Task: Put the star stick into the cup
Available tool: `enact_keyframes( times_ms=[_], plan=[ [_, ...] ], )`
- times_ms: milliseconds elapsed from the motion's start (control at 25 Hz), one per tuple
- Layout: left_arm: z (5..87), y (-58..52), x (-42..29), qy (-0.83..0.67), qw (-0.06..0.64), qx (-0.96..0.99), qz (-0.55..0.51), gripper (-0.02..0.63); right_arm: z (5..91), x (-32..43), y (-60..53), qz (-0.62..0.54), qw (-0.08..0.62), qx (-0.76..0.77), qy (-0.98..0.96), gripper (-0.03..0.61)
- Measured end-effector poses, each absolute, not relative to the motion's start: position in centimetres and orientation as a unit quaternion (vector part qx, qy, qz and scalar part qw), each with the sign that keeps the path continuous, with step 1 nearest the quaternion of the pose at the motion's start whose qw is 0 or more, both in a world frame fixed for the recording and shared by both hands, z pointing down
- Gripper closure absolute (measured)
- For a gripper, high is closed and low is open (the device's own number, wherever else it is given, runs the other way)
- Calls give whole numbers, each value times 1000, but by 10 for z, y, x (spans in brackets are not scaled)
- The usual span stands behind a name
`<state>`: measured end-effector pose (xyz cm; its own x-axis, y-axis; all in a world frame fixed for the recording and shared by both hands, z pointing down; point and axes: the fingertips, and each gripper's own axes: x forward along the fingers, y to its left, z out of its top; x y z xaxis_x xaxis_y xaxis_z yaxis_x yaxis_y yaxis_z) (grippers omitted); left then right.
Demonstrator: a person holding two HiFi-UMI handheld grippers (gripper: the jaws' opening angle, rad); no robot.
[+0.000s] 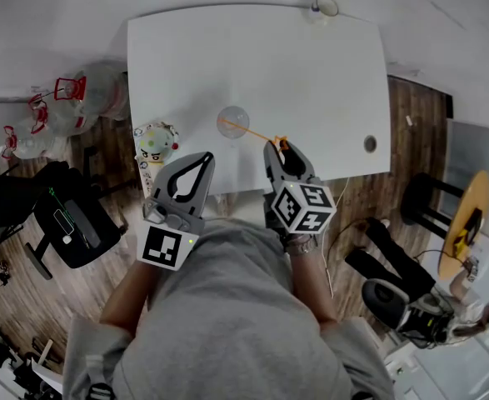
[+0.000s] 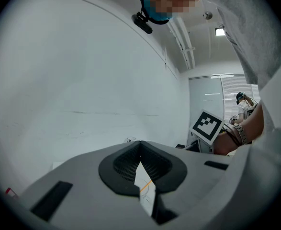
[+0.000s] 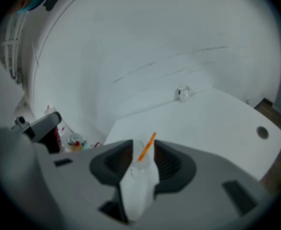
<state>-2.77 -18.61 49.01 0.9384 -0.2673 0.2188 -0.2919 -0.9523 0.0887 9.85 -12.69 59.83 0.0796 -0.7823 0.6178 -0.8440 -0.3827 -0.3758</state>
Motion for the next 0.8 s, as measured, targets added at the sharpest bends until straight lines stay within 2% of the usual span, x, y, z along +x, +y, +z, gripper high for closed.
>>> enact_keyframes(
  times_ms=[280,440,800],
  plan=[
    [489,-184,-28,-146,68,982,102,584,596,101,-123,389,37,739,-549,382],
    [485,-180,-26,-132,42,985,99,584,593,103,-120,385,31,744,-546,374],
    [481,-170,-27,-137,60,985,90,584,572,109,-103,358,15,761,-541,376]
  ],
)
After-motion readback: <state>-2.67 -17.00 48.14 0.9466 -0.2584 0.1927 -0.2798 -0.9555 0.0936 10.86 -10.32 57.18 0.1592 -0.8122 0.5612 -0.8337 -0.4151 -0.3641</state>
